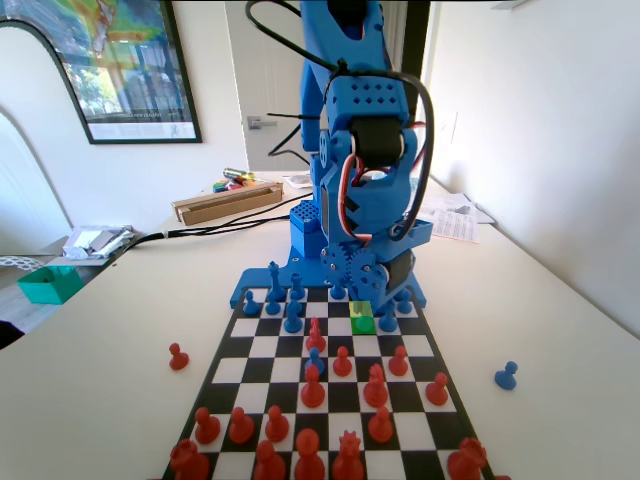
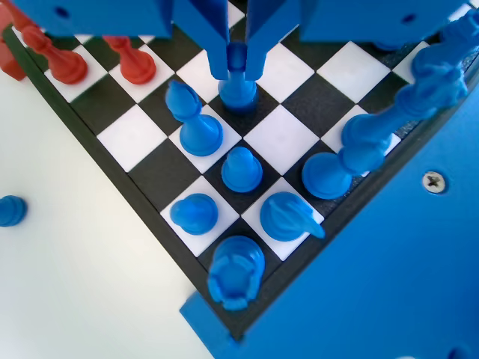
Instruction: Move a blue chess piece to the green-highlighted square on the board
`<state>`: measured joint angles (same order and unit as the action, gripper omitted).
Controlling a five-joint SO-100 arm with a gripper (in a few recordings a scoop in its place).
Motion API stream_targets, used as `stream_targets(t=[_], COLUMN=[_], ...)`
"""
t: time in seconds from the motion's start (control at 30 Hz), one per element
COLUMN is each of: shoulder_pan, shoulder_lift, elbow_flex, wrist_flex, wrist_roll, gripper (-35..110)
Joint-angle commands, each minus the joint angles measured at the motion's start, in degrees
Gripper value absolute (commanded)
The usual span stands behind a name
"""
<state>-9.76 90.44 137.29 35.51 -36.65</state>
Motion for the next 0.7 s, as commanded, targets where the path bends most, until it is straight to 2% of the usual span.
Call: stream_targets(t=[0.0, 0.37, 0.67], shoulder_pan=[-1.41, -0.35, 2.64], shoulder_lift=[1.41, 2.99, 9.76], elbow_flex=[-0.09, -0.44, -7.21], wrist_flex=[0.0, 0.62, 13.36], wrist_roll=[-0.88, -2.02, -4.83], gripper=[9, 11, 11])
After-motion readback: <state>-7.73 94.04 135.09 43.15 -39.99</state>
